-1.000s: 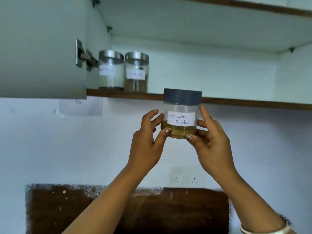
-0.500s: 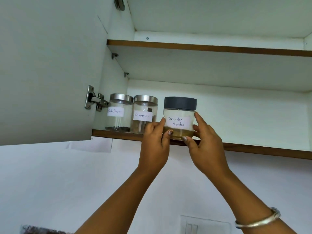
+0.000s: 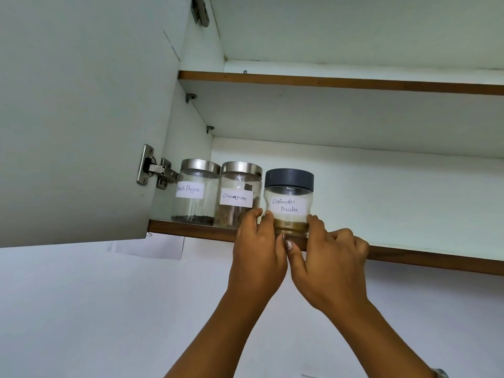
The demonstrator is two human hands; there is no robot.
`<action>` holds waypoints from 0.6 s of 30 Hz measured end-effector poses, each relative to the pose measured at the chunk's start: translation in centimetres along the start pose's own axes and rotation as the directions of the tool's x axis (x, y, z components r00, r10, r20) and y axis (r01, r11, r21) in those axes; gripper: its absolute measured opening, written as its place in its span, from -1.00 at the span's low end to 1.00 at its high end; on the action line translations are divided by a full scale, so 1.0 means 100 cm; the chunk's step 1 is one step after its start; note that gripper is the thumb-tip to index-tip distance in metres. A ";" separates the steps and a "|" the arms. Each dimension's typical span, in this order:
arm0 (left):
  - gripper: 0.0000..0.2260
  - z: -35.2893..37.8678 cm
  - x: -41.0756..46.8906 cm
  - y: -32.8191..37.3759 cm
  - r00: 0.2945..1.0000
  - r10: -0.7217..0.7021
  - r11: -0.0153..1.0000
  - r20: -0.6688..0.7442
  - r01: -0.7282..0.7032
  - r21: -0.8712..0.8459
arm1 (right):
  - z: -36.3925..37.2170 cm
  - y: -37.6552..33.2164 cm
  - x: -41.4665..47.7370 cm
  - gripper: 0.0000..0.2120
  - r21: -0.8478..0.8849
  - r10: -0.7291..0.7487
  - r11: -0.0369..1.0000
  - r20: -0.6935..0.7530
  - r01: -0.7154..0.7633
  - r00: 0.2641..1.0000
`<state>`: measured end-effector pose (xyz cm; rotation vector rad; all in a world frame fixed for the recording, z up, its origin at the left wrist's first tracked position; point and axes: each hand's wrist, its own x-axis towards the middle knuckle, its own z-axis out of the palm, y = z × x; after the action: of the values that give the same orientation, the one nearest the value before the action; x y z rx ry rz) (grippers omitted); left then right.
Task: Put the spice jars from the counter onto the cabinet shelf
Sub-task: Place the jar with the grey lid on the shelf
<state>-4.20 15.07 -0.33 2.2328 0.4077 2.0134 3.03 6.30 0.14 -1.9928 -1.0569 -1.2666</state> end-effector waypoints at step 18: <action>-0.39 -0.011 -0.010 0.004 0.962 0.005 0.999 0.271 -0.019 0.049 | 0.010 -0.006 -0.023 -0.30 -0.100 -0.069 0.991 0.150 0.084 0.986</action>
<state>-5.32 14.32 -1.01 2.5010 0.4199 1.6838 2.41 6.65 -2.28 -2.1715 -1.1677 -1.2551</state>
